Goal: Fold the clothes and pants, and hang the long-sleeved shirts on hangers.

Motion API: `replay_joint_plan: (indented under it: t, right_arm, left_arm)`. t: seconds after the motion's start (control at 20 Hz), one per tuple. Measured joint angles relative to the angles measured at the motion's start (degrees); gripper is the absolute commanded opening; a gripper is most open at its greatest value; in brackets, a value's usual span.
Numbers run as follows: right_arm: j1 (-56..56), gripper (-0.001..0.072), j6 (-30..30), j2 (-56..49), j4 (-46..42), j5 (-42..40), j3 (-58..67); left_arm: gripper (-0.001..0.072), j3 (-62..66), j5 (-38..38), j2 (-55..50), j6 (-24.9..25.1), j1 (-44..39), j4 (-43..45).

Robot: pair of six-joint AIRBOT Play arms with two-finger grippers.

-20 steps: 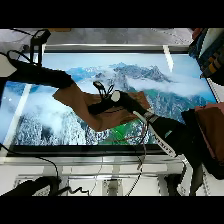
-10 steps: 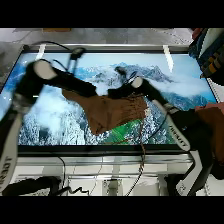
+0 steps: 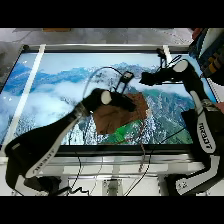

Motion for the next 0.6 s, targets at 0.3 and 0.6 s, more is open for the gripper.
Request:
replay_joint_plan:
  t: [0.3, 0.6]
  right_arm:
    - [-3.17, 0.0024, -0.59, 1.60, -6.05, 3.58, 0.00]
    - [-3.76, 0.0023, -13.16, 0.20, -11.89, 9.20, -0.04]
  left_arm:
    - [0.0697, 0.00, 6.43, -1.46, 1.44, -3.04, 1.77]
    - [0.0697, 0.00, -4.85, 2.75, 1.84, 1.22, 6.58]
